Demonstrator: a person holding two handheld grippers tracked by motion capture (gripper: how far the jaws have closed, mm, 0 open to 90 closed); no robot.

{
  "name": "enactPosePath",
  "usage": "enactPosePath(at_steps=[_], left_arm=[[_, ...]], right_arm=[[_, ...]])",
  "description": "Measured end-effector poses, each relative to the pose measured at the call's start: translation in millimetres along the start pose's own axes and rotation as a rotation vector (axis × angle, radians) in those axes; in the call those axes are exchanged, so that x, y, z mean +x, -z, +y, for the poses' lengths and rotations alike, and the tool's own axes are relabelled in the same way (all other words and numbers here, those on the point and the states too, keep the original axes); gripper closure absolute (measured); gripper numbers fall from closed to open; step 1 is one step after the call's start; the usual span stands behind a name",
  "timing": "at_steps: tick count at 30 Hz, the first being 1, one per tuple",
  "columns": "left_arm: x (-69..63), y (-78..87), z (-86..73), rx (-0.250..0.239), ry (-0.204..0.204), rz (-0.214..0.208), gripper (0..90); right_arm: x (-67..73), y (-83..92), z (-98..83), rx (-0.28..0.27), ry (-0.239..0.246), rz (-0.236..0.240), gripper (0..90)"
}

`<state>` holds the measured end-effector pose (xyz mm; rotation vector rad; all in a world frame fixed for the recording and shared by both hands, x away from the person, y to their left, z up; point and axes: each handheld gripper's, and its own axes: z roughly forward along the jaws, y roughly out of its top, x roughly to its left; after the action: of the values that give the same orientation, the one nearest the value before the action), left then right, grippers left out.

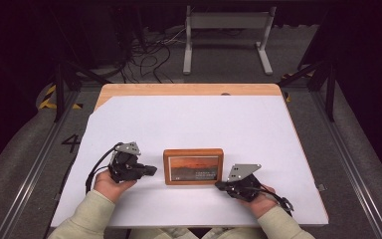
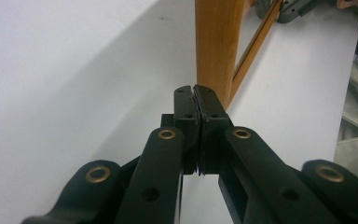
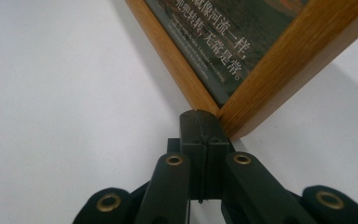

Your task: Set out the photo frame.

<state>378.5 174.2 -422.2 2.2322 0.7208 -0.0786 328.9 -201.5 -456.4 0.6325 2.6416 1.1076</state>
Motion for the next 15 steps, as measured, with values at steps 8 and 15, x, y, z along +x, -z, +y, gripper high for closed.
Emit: enactPosePath(at_steps=[8, 15], left_arm=[[-0.7, 3.7, -1.8, -0.016, -0.007, 0.027, 84.8], [-10.0, 18.5, -0.3, -0.103, -0.103, 0.13, 74.4]], right_arm=[[1.1, 10.5, 4.7, -0.01, 0.004, 0.025, 90.0], [-15.2, 49.9, 17.6, -0.118, -0.01, -0.014, 74.4]])
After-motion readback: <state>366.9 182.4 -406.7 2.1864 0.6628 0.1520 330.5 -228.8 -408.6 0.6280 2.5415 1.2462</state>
